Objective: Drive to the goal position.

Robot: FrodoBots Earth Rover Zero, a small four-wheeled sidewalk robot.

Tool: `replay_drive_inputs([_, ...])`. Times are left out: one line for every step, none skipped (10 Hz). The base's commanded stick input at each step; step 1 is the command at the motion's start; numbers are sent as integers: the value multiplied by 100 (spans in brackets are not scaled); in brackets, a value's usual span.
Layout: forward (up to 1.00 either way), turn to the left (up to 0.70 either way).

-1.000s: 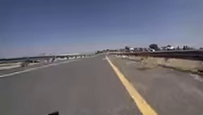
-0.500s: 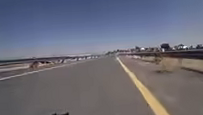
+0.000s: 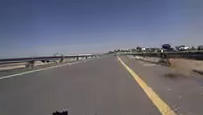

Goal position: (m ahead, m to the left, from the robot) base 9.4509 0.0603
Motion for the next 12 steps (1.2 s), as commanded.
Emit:
replay_drive_inputs([100,0])
replay_drive_inputs([100,0])
replay_drive_inputs([100,0])
replay_drive_inputs([100,0])
replay_drive_inputs([100,0])
replay_drive_inputs([100,0])
replay_drive_inputs([100,0])
replay_drive_inputs([100,0])
replay_drive_inputs([100,0])
replay_drive_inputs([100,0])
replay_drive_inputs([100,0])
replay_drive_inputs([100,0])
